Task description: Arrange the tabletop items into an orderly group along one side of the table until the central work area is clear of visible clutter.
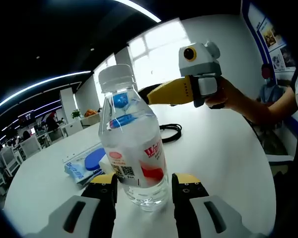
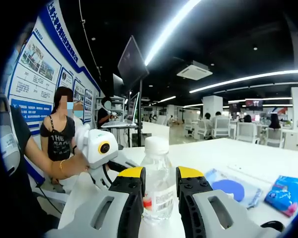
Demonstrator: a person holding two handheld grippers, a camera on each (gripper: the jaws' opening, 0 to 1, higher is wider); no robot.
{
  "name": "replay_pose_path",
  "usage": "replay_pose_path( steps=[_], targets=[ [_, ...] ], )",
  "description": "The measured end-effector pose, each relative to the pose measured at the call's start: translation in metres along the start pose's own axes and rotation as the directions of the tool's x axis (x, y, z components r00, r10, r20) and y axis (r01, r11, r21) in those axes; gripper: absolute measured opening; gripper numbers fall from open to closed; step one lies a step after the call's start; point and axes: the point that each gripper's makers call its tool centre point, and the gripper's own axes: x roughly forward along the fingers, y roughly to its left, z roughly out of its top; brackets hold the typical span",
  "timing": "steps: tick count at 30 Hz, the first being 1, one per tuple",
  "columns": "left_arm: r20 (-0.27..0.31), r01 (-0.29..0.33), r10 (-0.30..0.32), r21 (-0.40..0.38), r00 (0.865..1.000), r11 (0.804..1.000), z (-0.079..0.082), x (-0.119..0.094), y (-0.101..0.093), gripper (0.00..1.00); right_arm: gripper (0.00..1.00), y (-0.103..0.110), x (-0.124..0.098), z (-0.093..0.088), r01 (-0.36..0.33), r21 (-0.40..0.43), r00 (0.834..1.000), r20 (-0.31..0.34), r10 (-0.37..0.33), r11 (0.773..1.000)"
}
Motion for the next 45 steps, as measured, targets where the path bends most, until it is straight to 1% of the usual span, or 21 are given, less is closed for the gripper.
replay_pose_path(
  steps=[4,11,13,15,18,21,25,27,29,30,32,35,38,39,41,45],
  targets=[
    [-0.003,-0.01,0.01,0.026,1.0,1.0,0.006,-0.001,0.002,0.43,0.23,-0.001,-0.007,-0.01,-0.01,-0.01,1.0,-0.024,0.01,1.0],
    [0.036,-0.016,0.015,0.03,0.999,0.999,0.024,-0.007,0.005,0.43,0.23,-0.004,-0.013,-0.031,-0.018,0.015,0.998,-0.066,0.019,1.0],
    [0.04,-0.017,0.016,0.031,0.999,0.999,0.026,-0.008,0.005,0.43,0.24,-0.003,-0.013,-0.036,-0.018,0.011,0.997,-0.074,0.019,1.0],
    [0.049,-0.021,0.019,0.03,0.999,0.999,0.03,-0.009,0.006,0.43,0.27,-0.003,-0.012,-0.042,-0.022,0.0,0.996,-0.091,0.022,1.0],
    [0.099,-0.058,0.057,0.013,0.993,0.998,0.043,-0.014,0.012,0.43,0.32,-0.002,-0.011,-0.051,-0.027,-0.011,0.992,-0.125,0.026,1.0],
    [0.12,-0.075,0.074,0.003,0.99,0.997,0.051,-0.017,0.017,0.43,0.32,0.001,-0.009,-0.06,-0.033,-0.02,0.988,-0.153,0.029,0.999],
    [0.139,-0.073,0.074,-0.009,0.987,0.997,0.06,-0.017,0.017,0.43,0.32,0.006,-0.006,-0.069,-0.046,-0.021,0.984,-0.173,0.042,0.999],
    [0.144,-0.067,0.067,-0.002,0.987,0.998,0.065,-0.016,0.015,0.43,0.32,0.007,-0.004,-0.072,-0.05,-0.015,0.983,-0.178,0.046,0.999],
    [0.144,-0.066,0.066,-0.001,0.987,0.998,0.066,-0.015,0.015,0.43,0.32,0.008,-0.002,-0.075,-0.053,-0.014,0.982,-0.182,0.05,0.998],
    [0.153,-0.058,0.056,0.004,0.987,0.998,0.071,-0.012,0.013,0.43,0.32,0.009,0.0,-0.076,-0.054,-0.006,0.981,-0.186,0.052,0.999],
    [0.158,-0.051,0.05,0.005,0.986,0.999,0.075,-0.008,0.012,0.43,0.32,0.012,0.001,-0.077,-0.057,0.0,0.98,-0.189,0.056,0.998],
    [0.161,-0.045,0.042,0.01,0.986,0.999,0.079,-0.004,0.008,0.43,0.32,0.016,0.002,-0.076,-0.069,-0.007,0.98,-0.188,0.066,0.998],
    [0.161,-0.056,0.053,0.014,0.986,0.998,0.079,-0.004,0.009,0.39,0.32,0.016,0.004,-0.079,-0.066,-0.02,0.979,-0.197,0.061,0.998],
    [0.165,-0.061,0.059,0.005,0.985,0.998,0.08,-0.004,0.011,0.37,0.32,0.016,0.004,-0.08,-0.066,-0.021,0.978,-0.199,0.061,0.998],
    [0.18,-0.061,0.065,-0.026,0.982,0.998,0.082,-0.003,0.013,0.36,0.33,0.016,0.006,-0.084,-0.068,-0.012,0.978,-0.2,0.064,0.998],
    [0.183,-0.059,0.067,-0.047,0.981,0.997,0.083,-0.002,0.014,0.35,0.33,0.014,0.009,-0.088,-0.059,0.004,0.977,-0.203,0.058,0.998]
  ],
)
